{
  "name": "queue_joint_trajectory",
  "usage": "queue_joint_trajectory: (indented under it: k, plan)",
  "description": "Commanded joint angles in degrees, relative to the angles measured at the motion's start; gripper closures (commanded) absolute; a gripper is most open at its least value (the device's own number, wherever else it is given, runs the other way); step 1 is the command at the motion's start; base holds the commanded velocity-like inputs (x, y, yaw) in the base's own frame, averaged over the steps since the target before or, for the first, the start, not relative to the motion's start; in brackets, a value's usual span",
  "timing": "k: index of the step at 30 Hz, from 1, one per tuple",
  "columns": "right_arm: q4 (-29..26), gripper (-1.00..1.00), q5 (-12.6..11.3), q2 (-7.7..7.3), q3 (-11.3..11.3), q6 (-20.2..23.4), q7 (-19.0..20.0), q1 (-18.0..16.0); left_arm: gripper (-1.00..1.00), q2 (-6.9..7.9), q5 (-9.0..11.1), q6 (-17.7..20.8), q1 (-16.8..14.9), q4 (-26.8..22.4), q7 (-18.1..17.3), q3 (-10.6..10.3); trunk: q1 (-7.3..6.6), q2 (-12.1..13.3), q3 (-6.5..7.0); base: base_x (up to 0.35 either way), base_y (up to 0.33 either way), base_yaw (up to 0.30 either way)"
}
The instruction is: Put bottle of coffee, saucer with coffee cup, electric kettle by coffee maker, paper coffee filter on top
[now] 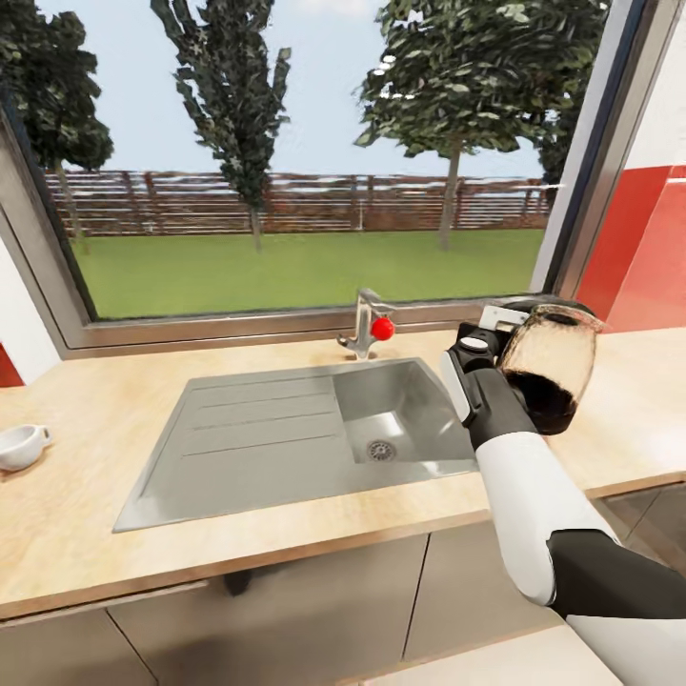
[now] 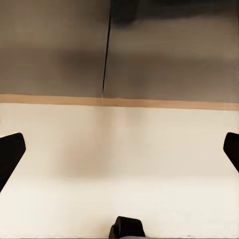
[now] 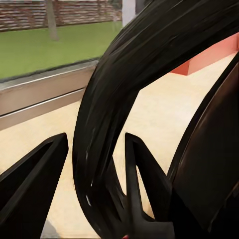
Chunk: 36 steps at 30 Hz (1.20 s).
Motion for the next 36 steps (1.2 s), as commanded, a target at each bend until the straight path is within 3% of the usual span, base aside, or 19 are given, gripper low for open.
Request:
queue_joint_trajectory:
  k: [1, 17, 25, 36]
  plan:
    - [-0.1, 1.00, 0.1, 0.04, 0.0, 0.4, -0.1, 0.0, -1.00, 0.06, 0.6, 0.0, 0.0, 0.0, -0.2, -0.2, -0.03, 0.0, -0.05, -0.332, 0.000, 0.000]
    - [0.1, 1.00, 0.2, 0.10, 0.0, 0.3, 0.0, 0.0, -1.00, 0.06, 0.6, -0.1, 0.0, -0.1, -0.2, -0.1, -0.03, 0.0, -0.05, -0.162, -0.032, 0.112]
    - [0.2, 1.00, 0.2, 0.12, 0.0, 0.3, 0.0, 0.0, -1.00, 0.10, 0.6, 0.0, 0.0, -0.1, -0.2, -0.1, -0.03, 0.0, -0.05, -0.069, -0.023, 0.239]
    - [0.3, 1.00, 0.1, 0.12, -0.1, 0.2, 0.2, 0.0, -1.00, 0.11, 0.6, 0.0, 0.0, 0.0, -0.2, -0.1, -0.03, 0.0, -0.06, -0.223, 0.000, 0.067]
